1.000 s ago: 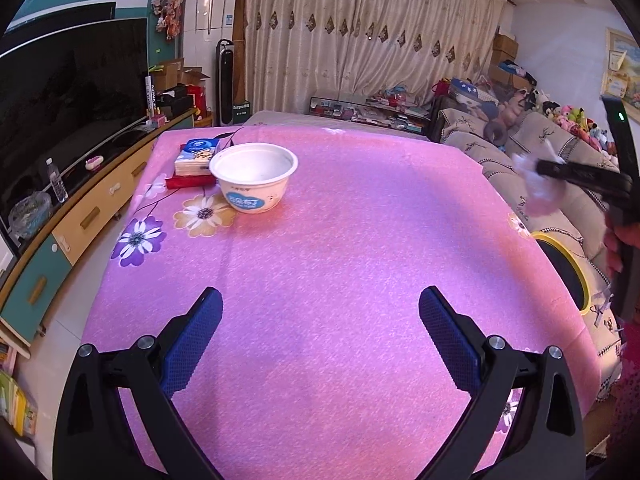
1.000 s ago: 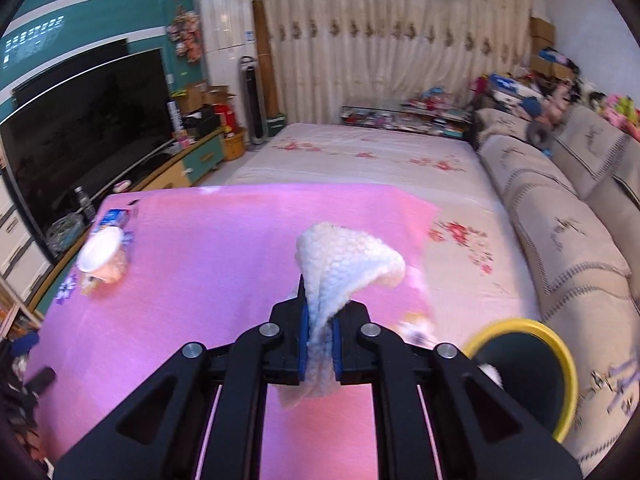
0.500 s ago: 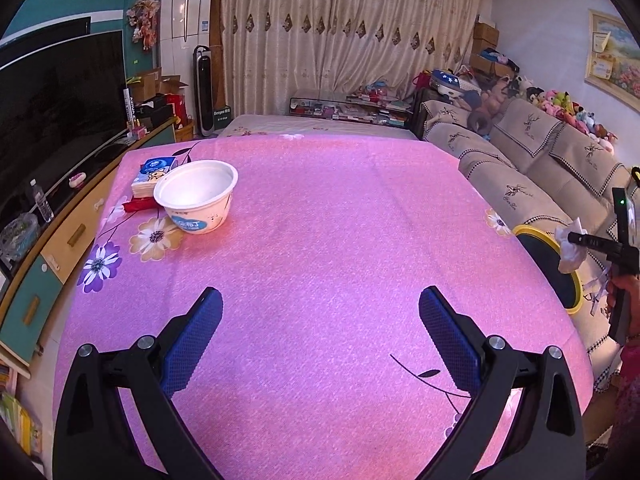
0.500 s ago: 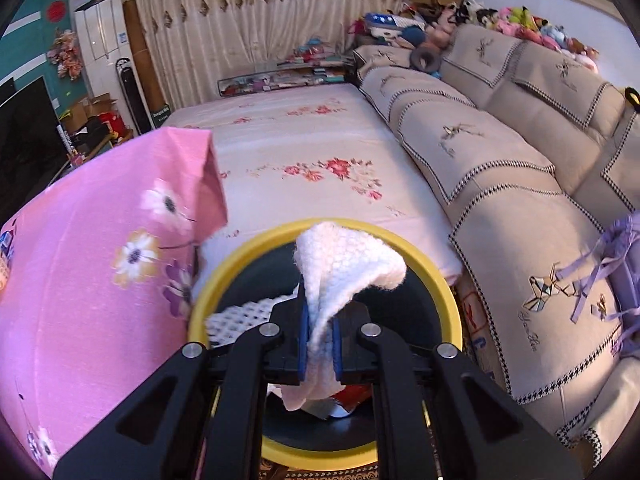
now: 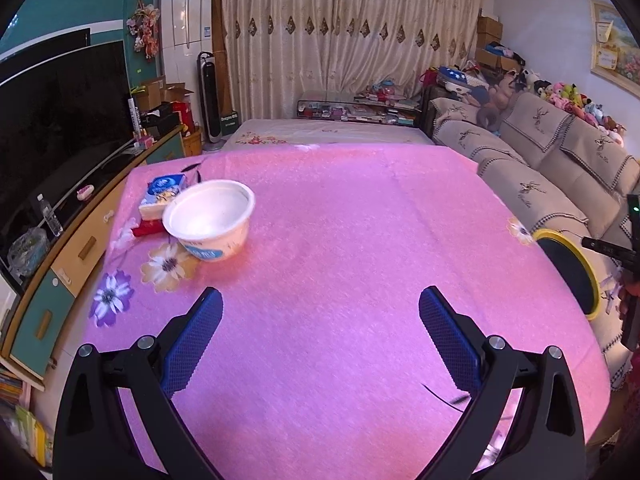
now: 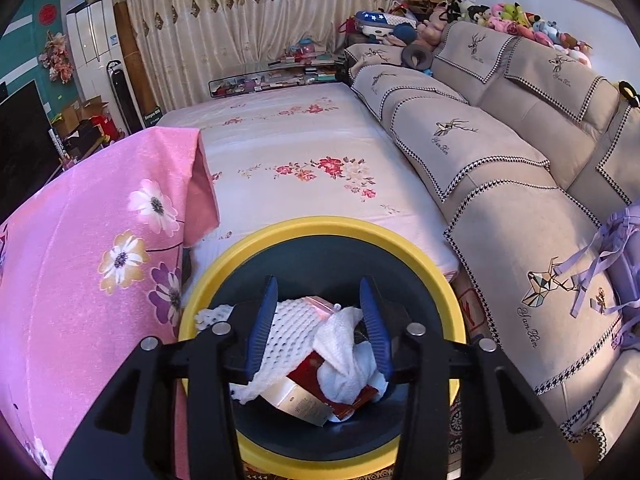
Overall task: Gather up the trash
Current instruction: 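Grasp the rim of the white plastic bowl with the left gripper, then carry the white bowl with the left gripper into the bin and release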
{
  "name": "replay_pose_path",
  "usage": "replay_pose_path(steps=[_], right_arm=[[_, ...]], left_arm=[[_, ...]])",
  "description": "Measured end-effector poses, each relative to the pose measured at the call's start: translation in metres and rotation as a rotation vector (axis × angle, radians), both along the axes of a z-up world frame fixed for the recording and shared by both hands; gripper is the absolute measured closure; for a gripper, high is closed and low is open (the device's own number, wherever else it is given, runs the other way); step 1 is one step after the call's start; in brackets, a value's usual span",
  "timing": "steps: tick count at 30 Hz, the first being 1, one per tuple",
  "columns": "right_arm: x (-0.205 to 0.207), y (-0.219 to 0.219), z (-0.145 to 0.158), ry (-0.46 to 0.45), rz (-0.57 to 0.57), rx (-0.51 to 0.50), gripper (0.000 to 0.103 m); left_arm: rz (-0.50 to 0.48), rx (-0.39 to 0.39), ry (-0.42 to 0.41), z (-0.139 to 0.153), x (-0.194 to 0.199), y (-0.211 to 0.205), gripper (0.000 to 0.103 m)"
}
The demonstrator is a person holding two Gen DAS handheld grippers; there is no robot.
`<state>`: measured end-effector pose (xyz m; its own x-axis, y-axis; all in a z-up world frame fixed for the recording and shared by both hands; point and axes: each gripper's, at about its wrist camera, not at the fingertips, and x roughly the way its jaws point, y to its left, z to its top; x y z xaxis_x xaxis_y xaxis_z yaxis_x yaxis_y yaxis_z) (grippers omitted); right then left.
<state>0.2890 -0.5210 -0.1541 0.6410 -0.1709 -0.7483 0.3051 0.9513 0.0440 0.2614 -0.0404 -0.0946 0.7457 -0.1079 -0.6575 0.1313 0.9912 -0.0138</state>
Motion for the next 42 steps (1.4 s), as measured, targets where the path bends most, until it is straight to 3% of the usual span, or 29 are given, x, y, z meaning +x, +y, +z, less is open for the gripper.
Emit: replay_pose_path(steps=[7, 15, 22, 28, 30, 31, 38, 42], right_arm=[[0.007, 0.016, 0.001, 0.001, 0.032, -0.003, 0.061], [0.016, 0.025, -0.005, 0.021, 0.049, 0.0, 0.061], [0.019, 0.028, -0.007, 0.027, 0.058, 0.008, 0.061], [0.017, 0.025, -0.009, 0.025, 0.054, 0.018, 0.061], [0.015, 0.023, -0.01, 0.022, 0.05, 0.022, 0.061], [0.015, 0.022, -0.01, 0.02, 0.049, 0.025, 0.061], [0.004, 0.013, -0.009, -0.004, 0.045, 0.046, 0.061], [-0.008, 0.003, -0.005, -0.025, 0.037, 0.059, 0.061]], left_arm=[[0.028, -0.026, 0.052, -0.002, 0.068, 0.038, 0.006], [0.049, 0.032, 0.111, -0.016, 0.128, 0.049, 0.017], [0.053, 0.069, 0.178, -0.042, 0.155, 0.041, 0.039], [0.083, 0.125, 0.182, -0.056, 0.165, 0.035, 0.053], [0.082, 0.128, 0.186, -0.057, 0.167, 0.034, 0.072], [0.081, 0.124, 0.193, -0.057, 0.167, 0.034, 0.086], [0.042, 0.169, 0.133, -0.045, 0.149, 0.008, 0.094], [-0.053, 0.158, 0.098, -0.025, 0.127, -0.032, 0.094]])
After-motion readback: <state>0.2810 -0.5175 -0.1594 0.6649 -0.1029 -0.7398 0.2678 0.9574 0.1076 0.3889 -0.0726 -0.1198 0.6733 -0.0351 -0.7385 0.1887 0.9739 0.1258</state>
